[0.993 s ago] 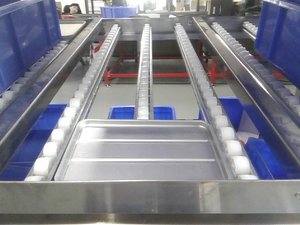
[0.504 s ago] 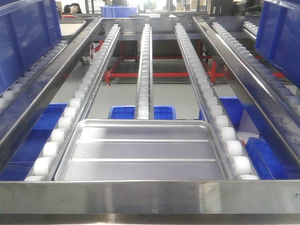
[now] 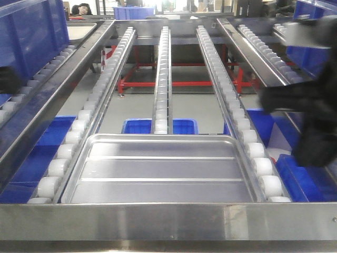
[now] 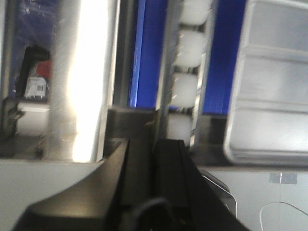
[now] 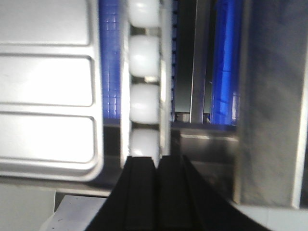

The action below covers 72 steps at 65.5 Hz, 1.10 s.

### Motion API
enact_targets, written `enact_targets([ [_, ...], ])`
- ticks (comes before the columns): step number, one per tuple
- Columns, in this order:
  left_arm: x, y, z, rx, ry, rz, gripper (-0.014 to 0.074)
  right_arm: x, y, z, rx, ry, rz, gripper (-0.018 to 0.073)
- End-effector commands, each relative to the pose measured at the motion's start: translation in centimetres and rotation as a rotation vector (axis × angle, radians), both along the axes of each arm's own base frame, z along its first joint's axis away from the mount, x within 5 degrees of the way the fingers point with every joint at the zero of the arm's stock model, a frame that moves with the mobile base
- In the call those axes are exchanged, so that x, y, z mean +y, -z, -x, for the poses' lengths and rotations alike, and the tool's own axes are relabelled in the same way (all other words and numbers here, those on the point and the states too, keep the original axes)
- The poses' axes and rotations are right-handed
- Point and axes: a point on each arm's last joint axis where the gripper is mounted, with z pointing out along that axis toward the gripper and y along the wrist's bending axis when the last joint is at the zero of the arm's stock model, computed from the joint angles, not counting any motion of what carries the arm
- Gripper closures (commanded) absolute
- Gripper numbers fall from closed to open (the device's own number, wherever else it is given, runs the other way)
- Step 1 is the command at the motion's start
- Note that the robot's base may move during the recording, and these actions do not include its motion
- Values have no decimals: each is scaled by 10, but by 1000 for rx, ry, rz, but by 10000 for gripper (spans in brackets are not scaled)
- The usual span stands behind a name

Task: Grab silver tray and stack on right shelf
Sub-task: 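Lower both grippers onto the side rims of the silver tray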

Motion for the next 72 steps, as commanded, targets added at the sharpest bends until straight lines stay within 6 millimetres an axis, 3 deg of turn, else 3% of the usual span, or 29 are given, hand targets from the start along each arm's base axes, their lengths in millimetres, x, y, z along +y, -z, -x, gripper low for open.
enact_targets([
  [1,-23,-13,-14,-66,16,35,687,14,-15,-18,-90,-2,-34,499],
  [16,-67,-3,-39,-31,105,-24,687,34,-8,-48,-48,-12,-10,500],
  [26,-80,7,-52,7,101,-39,687,38,-6,-55,-57,-14,-15,500],
  [38,-86,16,-59,27,101,-53,687,40,1,-58,-37,-14,-9,500],
  [72,-85,15,-61,9,114,-70,687,40,3,-58,-33,-22,-3,500],
])
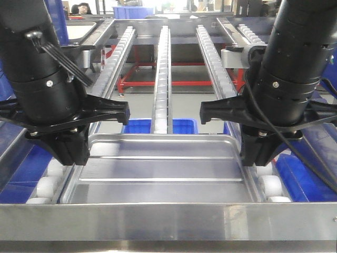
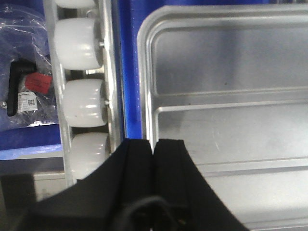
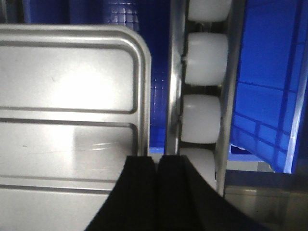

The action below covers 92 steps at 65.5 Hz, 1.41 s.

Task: Grab silver tray and stack on right shelf
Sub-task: 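Lower both grippers onto the side rims of the silver tray, then close both grippers on the tray rims and lift the tray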

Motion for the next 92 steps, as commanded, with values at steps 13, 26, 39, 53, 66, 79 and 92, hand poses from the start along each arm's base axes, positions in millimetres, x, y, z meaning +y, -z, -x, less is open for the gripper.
enact_targets([
  [13,-3,-22,-3,-85,20,34,687,2,-21,-5,-91,-21,-34,398],
  [26,-3,-22,-3,-82,18,36,687,2,-21,-5,-85,-19,-31,213],
  [39,-4,-21,-3,-78,13,43,425,2,-21,-5,-86,-19,-32,192],
  [53,2,-16,-8,-65,-11,28,364,3,-21,-8,-109,-21,-47,197],
  [66,1,-12,-10,-61,-11,29,364,4,-12,-10,-81,-20,-32,197],
  [79,0,-3,-12,-39,-11,13,364,6,-8,-12,-86,-24,-38,197],
  [92,-1,0,-13,-30,-12,9,364,6,-3,-13,-74,-24,-32,197],
])
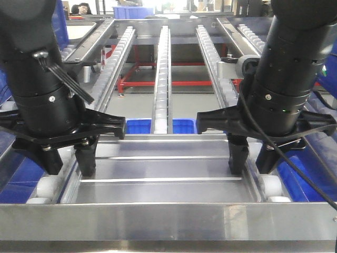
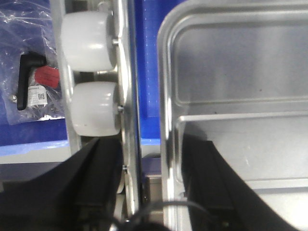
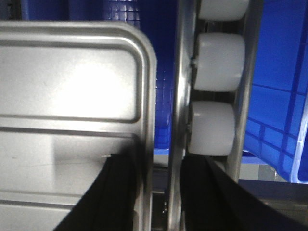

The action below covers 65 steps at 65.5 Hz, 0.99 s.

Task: Grab silver tray and stack on right shelf
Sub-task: 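Close both grippers on the tray rims and lift the tray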

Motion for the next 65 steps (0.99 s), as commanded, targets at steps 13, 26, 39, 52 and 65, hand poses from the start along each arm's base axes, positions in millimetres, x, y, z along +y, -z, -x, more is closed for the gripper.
enact_targets([
  [13,-3,-18,-4,-60,-5,51,364,3,-18,-7,-84,-15,-35,197],
  [26,-3,-18,-4,-60,-5,51,369,3,-18,-7,-84,-15,-35,199],
  [39,-3,-17,-3,-49,-14,55,632,2,-17,-6,-72,-7,-37,437],
  [52,-4,-19,-4,-56,-14,64,689,3,-18,-7,-74,-3,-45,506],
  [65,-3,-41,-7,-68,-25,32,689,2,-41,-8,-65,15,-29,506],
])
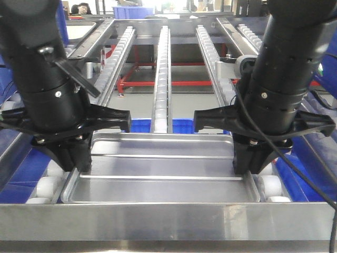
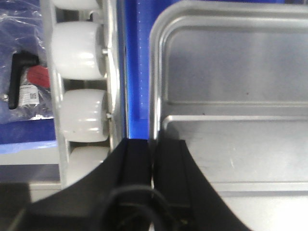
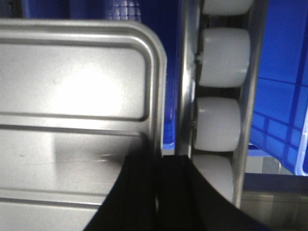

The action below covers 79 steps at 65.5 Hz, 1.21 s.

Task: Grab silver tray and stack on right shelf
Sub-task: 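Close both grippers on the tray rims and lift the tray, then hold the lifted tray level with both grippers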

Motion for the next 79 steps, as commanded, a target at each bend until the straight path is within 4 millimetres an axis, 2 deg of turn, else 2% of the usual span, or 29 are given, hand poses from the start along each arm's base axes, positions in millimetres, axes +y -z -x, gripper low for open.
enact_targets([
  [1,2,-35,-2,-68,1,8,689,0,-38,-5,-90,-7,-22,506],
  [15,10,-64,12,-67,-23,19,689,4,-63,13,-94,15,-49,506],
  [26,9,-80,40,-84,-28,45,689,16,-74,38,-107,7,-96,506],
  [34,10,-78,66,-84,-58,41,689,16,-68,64,-111,26,-104,506],
  [41,12,-72,92,-65,-47,47,689,8,-67,86,-117,65,-89,506],
  [55,20,-59,134,-29,-49,68,689,3,-72,127,-114,54,-114,506],
  [68,27,-55,155,-6,-53,40,689,2,-54,158,-50,44,-96,506],
  [79,25,-56,160,-3,-29,29,689,8,-49,170,-38,29,-84,503],
])
